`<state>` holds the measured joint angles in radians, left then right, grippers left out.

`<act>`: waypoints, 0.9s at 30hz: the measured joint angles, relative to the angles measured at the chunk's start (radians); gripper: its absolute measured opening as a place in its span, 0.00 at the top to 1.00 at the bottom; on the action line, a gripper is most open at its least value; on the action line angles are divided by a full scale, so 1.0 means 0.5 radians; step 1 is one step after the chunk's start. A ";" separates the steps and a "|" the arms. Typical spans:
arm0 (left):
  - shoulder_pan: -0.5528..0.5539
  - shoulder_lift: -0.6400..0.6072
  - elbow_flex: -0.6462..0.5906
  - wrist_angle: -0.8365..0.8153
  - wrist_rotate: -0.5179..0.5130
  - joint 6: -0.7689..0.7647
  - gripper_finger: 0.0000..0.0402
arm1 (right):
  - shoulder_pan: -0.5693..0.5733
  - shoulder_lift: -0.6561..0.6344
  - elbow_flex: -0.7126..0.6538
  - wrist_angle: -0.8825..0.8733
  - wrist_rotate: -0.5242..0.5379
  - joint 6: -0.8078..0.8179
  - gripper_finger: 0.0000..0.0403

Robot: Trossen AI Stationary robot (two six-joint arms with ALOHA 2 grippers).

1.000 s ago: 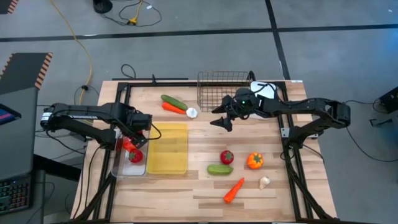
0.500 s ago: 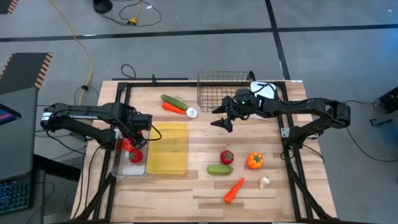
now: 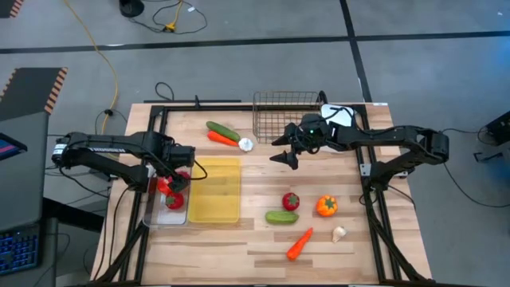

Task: Sort produce into baskets
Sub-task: Put the red tomato into the transparent bin

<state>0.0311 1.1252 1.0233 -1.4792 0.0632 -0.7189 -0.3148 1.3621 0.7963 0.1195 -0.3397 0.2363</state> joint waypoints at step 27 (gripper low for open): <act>0.001 0.001 0.000 0.340 -0.307 0.000 0.15 | 0.552 0.000 0.002 -0.501 -0.002 -0.219 0.05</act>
<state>0.0315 1.1259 1.0233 -1.3094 -0.0901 -0.7189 -0.0389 1.3621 0.7971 -0.1308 -0.3409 0.1266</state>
